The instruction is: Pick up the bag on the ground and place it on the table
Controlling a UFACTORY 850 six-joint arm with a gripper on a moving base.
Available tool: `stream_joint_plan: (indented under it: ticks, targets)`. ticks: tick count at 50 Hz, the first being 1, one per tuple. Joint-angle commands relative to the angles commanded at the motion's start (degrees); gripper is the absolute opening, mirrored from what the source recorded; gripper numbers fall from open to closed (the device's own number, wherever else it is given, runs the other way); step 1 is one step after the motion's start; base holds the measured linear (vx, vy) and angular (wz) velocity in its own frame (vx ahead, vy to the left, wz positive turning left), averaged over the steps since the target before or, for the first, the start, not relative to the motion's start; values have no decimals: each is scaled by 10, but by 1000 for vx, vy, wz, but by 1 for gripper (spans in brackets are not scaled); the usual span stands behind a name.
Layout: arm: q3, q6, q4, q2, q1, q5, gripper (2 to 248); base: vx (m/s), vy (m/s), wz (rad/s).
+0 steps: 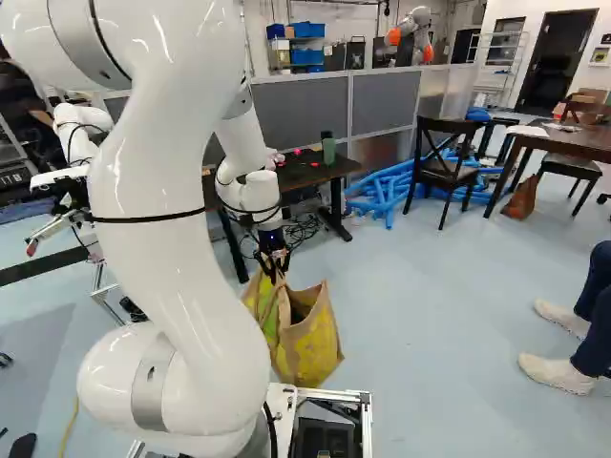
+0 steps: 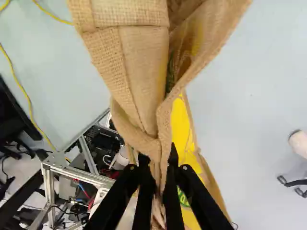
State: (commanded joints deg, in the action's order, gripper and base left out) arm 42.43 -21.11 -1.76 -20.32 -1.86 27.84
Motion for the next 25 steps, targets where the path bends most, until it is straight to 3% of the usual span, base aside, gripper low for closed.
stream_joint_plan:
  ticks: [12,25]
  targets:
    - [5,0,-26,23,29,17,26,0,0,0]
    - [-6,0,-48,58,34,36,26,0,0,0]
